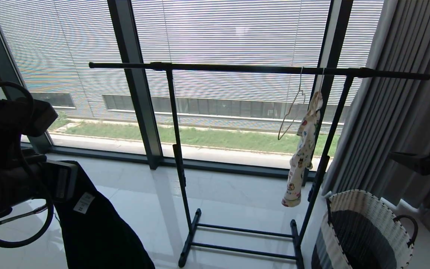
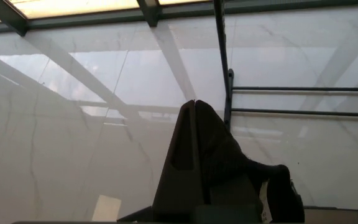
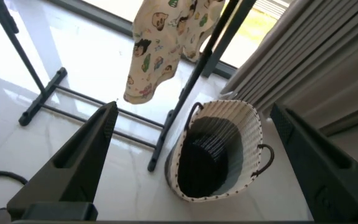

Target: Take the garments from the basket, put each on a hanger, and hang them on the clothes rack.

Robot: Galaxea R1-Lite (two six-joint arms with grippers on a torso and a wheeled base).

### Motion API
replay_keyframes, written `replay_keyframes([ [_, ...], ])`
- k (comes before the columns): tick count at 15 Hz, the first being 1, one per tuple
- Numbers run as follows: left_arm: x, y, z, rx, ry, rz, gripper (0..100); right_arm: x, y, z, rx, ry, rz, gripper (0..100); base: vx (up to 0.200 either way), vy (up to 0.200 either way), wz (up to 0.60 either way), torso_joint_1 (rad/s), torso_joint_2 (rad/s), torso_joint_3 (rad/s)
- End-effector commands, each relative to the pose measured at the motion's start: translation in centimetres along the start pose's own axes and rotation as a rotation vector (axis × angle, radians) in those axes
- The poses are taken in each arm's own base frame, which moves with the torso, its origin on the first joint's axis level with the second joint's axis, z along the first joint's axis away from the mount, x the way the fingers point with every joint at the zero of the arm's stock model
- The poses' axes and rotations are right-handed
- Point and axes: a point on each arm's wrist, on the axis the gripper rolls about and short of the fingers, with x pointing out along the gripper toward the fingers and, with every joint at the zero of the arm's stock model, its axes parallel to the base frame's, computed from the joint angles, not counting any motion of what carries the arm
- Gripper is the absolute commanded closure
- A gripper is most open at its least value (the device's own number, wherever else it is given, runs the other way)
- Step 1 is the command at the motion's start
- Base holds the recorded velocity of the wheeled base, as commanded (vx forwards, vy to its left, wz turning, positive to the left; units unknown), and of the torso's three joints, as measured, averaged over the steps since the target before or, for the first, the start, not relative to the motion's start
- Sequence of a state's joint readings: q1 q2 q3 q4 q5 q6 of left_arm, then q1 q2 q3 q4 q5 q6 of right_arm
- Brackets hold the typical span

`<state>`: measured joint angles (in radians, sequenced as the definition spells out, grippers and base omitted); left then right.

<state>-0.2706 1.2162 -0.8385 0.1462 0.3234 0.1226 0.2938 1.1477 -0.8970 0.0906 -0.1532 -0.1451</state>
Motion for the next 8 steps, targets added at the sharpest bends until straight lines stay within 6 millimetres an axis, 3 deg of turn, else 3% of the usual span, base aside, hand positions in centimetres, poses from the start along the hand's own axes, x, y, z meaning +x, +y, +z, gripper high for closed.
replay_keyframes([
  [1,0.0,-0.01,0.02,0.0,-0.001,0.0,100,0.05,-0.1,-0.01,0.002,0.002,-0.005,0,0.2,0.0,0.0,0.022,0.0,-0.002],
  [8,-0.03,0.02,0.23,-0.002,-0.008,0.001,100,0.0,-0.01,0.14,0.004,-0.018,0.038,0,0.2,0.0,0.0,0.002,0.0,0.0],
])
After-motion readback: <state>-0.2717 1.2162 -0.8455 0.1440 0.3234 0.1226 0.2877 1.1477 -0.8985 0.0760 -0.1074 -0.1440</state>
